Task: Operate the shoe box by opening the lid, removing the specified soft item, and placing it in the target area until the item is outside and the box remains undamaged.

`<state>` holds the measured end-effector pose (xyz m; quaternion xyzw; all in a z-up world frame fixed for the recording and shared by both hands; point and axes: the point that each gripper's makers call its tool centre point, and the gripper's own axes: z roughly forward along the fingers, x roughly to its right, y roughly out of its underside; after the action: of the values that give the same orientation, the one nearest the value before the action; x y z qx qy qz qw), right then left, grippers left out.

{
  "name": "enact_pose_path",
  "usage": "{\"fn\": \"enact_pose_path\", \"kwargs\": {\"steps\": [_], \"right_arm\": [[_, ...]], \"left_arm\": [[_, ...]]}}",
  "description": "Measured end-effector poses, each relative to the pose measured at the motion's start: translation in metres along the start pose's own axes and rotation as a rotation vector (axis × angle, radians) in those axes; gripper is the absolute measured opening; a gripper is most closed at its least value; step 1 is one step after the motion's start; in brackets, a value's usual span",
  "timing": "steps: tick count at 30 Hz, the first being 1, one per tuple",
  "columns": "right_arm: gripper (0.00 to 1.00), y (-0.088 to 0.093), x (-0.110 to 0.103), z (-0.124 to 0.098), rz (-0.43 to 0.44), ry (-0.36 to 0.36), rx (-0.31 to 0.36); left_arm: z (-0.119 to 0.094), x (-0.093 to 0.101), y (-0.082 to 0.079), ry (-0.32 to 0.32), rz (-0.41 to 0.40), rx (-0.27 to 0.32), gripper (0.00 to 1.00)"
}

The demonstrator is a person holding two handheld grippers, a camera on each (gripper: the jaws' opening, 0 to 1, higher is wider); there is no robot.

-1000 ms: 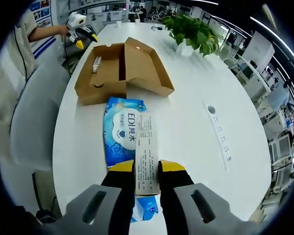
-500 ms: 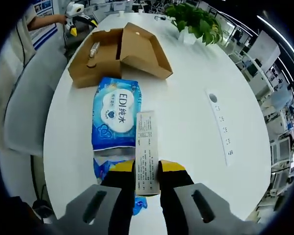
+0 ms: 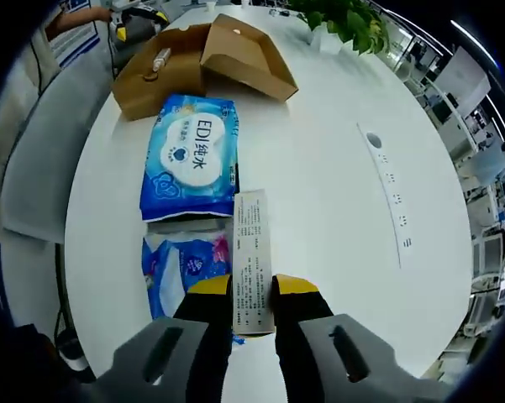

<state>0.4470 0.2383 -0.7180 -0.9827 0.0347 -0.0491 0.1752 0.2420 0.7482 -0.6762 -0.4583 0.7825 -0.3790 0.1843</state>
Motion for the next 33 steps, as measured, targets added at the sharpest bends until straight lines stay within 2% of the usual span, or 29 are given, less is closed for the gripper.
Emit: {"fn": "enact_pose_path", "kwargs": {"steps": [3,9,14,18,33], "right_arm": [[0.16,0.002,0.000,0.000,0.005,-0.004,0.005],[0.16,0.014,0.000,0.005,-0.019,-0.009,-0.028],[0.16,0.029,0.003,0.008,-0.048,-0.001,-0.086],[0.16,0.034,0.004,0.011,-0.055,0.006,-0.102],[0.16,0.036,0.015,0.011,-0.067,0.047,-0.126]], "left_arm": [[-0.002,0.000,0.000,-0.003,-0.006,0.001,0.94],[-0.004,0.004,-0.001,-0.002,-0.011,-0.005,0.98],[-0.005,0.007,-0.002,-0.004,-0.009,-0.011,1.00],[-0.005,0.009,-0.001,0.000,-0.005,-0.019,1.00],[-0.007,0.008,-0.007,-0.002,-0.003,-0.015,1.00]]}}
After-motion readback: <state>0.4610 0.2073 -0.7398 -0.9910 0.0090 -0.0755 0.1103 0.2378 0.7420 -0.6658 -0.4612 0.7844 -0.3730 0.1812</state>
